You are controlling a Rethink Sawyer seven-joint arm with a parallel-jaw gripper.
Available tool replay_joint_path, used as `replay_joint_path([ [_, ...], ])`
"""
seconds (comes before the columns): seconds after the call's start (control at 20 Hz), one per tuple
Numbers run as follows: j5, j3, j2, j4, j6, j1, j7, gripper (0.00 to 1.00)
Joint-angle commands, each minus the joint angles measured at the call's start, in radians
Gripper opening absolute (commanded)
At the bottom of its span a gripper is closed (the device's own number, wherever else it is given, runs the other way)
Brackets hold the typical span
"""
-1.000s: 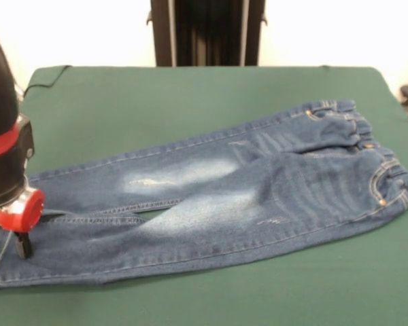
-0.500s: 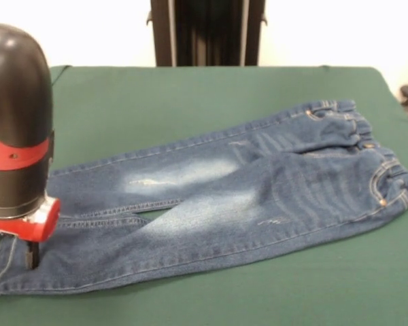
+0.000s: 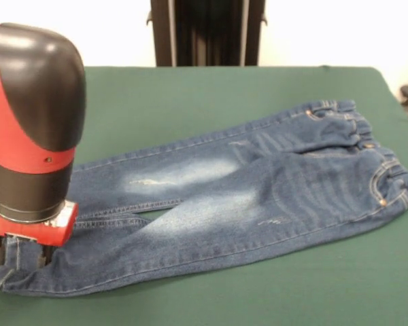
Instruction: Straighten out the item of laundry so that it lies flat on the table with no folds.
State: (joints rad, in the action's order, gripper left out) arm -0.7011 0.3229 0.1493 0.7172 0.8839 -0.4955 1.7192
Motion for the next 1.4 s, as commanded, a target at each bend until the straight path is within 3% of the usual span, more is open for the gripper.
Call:
replay_joint_path([
  [0.05,0.017,0.018,-0.057,0.120,-0.086,0.089,0.034,1.00],
  [0.65,0.036,0.146,-0.192,-0.192,0.171,0.108,-0.336,1.00],
  [1.4,0.055,0.141,-0.210,-0.294,0.296,0.133,-0.433,1.00],
])
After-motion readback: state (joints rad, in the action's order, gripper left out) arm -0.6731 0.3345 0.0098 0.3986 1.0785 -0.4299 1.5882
